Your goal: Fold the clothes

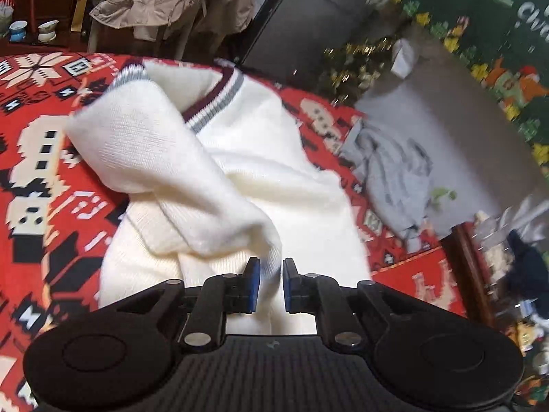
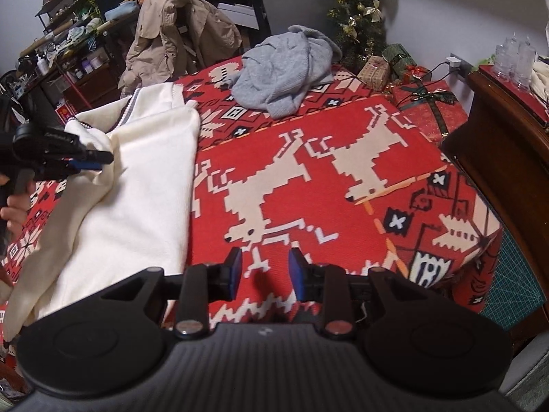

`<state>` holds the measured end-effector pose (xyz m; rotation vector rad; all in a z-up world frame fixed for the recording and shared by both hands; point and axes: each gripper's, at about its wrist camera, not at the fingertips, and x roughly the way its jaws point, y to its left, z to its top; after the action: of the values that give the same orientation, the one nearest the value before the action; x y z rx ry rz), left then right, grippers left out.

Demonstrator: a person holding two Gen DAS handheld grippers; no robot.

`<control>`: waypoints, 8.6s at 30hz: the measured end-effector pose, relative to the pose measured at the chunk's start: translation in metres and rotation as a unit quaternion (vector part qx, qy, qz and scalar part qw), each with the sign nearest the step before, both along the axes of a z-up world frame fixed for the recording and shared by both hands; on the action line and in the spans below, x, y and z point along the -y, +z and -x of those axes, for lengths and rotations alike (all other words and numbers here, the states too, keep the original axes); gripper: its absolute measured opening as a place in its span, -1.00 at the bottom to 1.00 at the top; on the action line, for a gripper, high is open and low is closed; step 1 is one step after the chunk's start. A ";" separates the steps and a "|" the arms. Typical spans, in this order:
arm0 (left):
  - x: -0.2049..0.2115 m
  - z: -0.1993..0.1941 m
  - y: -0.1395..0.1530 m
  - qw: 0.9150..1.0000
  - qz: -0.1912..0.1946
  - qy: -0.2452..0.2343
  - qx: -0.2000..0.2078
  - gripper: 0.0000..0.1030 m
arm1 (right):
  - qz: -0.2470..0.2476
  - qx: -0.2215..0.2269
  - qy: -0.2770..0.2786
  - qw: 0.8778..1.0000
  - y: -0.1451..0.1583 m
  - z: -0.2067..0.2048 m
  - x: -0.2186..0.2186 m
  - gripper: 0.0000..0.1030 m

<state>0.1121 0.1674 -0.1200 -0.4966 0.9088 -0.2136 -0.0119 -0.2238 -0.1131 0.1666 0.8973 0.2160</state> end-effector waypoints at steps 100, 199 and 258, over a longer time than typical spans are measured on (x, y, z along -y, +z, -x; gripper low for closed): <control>-0.132 0.309 -0.031 0.957 0.149 0.244 -0.055 -0.24 | -0.085 0.008 0.122 0.989 -0.004 0.038 -0.059 -0.09; -0.144 0.321 -0.037 0.943 0.200 0.256 -0.076 -0.89 | -0.354 -0.126 -0.029 0.926 -0.079 -0.002 -0.016 -0.88; -0.169 0.123 0.063 0.981 -0.127 0.143 0.009 0.02 | 0.004 0.085 0.157 0.984 0.107 -0.111 -0.069 0.99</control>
<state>-0.0107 0.3363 -0.0568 -0.3822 0.8214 0.1586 0.0988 -0.1553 -0.0061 -0.0023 0.7503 0.5127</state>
